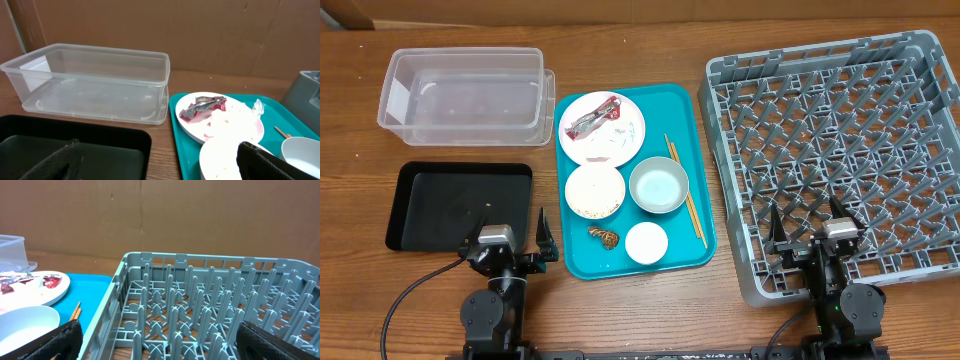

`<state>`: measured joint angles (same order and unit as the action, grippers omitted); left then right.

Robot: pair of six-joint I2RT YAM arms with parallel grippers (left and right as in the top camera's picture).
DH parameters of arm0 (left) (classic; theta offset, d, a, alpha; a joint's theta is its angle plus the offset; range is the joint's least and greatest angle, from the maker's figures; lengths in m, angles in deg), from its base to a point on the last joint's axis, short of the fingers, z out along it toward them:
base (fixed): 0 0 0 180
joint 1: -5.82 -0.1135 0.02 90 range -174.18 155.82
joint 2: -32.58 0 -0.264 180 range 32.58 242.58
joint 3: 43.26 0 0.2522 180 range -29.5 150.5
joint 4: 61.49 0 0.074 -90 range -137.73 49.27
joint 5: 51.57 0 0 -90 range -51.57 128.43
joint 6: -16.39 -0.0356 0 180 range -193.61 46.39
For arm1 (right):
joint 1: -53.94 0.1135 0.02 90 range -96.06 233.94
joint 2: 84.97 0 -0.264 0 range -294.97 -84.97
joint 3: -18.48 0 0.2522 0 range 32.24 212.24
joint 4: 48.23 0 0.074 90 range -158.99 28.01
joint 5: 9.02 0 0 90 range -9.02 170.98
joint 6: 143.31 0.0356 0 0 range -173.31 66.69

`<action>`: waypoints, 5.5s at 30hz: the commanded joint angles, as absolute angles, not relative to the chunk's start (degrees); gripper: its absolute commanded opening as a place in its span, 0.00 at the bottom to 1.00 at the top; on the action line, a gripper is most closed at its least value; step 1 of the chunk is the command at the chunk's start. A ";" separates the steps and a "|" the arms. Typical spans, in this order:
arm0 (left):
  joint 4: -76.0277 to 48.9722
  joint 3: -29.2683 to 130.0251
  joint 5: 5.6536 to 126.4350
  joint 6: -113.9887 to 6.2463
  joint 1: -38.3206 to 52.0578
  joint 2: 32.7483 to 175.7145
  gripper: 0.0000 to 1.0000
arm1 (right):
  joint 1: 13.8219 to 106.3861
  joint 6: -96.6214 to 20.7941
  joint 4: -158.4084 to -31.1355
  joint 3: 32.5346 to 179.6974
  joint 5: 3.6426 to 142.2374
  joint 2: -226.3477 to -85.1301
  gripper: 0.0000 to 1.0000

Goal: Sort waste into correct bins and load items into the dishwasher

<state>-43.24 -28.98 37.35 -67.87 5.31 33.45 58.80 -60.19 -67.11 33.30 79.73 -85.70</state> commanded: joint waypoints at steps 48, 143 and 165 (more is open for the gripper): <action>-14.04 11.41 48.10 -67.83 5.09 76.70 1.00 | 58.58 -43.86 -102.63 76.95 75.68 -130.20 1.00; -16.64 55.73 37.83 -89.66 16.37 149.18 0.48 | 58.58 -43.86 -110.13 81.12 71.88 -138.13 1.00; -15.33 55.56 37.78 -88.98 16.41 148.96 0.04 | 58.58 -43.86 -110.15 81.12 71.88 -138.13 1.00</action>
<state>-16.29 54.25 38.13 -90.10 15.97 148.13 58.80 -44.08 -110.21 79.48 72.21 -138.48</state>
